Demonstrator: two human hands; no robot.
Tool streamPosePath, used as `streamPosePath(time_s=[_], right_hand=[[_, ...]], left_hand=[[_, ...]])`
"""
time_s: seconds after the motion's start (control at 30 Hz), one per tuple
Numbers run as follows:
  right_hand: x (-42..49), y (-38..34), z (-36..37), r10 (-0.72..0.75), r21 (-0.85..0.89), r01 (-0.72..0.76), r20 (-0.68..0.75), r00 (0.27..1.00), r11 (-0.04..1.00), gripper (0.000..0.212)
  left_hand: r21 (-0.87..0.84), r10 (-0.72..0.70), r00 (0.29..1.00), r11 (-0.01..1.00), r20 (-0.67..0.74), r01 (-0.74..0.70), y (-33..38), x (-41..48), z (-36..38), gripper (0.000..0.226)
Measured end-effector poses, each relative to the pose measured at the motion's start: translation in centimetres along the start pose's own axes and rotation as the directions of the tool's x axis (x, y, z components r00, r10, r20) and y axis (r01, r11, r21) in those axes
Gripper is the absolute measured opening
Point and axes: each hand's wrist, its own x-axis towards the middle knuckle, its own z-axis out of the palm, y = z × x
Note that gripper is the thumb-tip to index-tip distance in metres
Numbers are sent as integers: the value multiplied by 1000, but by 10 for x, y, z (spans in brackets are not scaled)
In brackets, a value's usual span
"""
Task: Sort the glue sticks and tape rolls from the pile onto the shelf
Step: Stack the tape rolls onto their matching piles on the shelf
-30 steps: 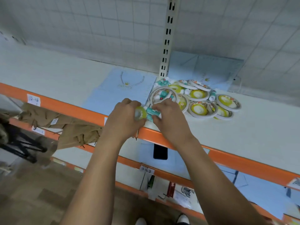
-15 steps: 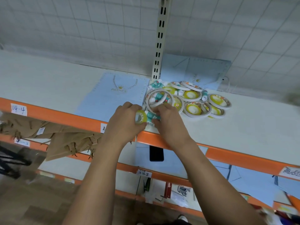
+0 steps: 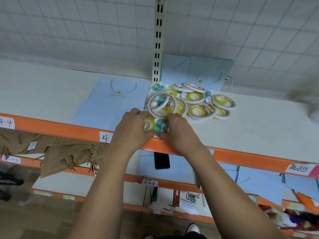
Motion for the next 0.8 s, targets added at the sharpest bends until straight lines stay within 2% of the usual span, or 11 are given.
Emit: streamPosePath(time_s=[0.23,0.37,0.47,0.8], right_hand=[[0,11,-14,-21,69,18,32,999,997,37],[-1,13,-19,-57,-1,57,62,996,998,27],[-3,22,-26,-50,-46,51,15,999,998,24],[-9,43,-26,-40,-19,38,-120,992,999,18]], left_hand=[[9,20,1000,1000,22,-20,3,6,2,54],[17,19,1000,1000,15,-19,7,9,2,54],[6,44,999,999,-2,-44,11,11,1,54],[26,78,997,997,28,-79,26,12,8,53]])
